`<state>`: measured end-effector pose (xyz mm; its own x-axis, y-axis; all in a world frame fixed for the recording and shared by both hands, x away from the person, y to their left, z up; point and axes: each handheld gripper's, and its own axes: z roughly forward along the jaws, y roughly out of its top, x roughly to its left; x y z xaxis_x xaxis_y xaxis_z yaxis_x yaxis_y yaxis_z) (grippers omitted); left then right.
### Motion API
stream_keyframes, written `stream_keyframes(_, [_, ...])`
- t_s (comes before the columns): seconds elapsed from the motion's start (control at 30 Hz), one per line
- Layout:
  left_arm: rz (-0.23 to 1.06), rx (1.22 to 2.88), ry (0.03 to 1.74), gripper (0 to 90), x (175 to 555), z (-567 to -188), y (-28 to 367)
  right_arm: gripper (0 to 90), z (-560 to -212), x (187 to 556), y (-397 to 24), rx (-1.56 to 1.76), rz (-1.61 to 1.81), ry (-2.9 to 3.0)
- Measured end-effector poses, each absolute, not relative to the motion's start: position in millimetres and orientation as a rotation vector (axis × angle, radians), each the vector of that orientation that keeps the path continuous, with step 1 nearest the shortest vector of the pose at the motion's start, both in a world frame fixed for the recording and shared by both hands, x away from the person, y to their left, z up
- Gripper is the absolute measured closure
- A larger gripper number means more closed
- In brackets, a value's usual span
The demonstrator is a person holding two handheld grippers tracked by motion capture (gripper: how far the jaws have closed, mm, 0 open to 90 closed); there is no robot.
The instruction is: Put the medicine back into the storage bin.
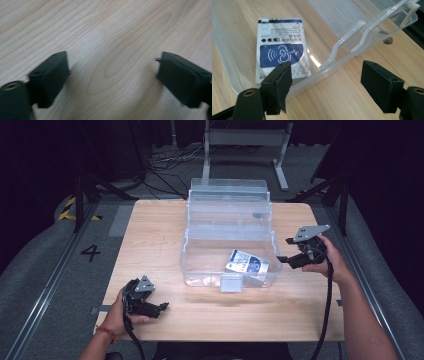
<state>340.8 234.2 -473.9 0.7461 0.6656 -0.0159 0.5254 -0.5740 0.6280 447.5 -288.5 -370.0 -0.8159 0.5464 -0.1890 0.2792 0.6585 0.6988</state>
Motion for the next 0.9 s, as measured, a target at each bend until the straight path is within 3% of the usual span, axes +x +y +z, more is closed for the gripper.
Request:
stream_keyframes(0.2, [0.264, 2.272, 0.838, 21.4, 341, -454, 227, 30.6, -363, 454, -294, 0.73, 1.011, 2.449])
stream_keyframes(0.47, [0.344, 2.279, 0.725, 24.5, 340, -416, 200, 34.9, -338, 470, -294, 0.772, 1.099, 2.352])
stream_keyframes(0.9, [0.368, 2.299, 0.563, 27.6, 360, -377, 150, 36.0, -305, 496, -269, 0.73, 1.053, 2.339])
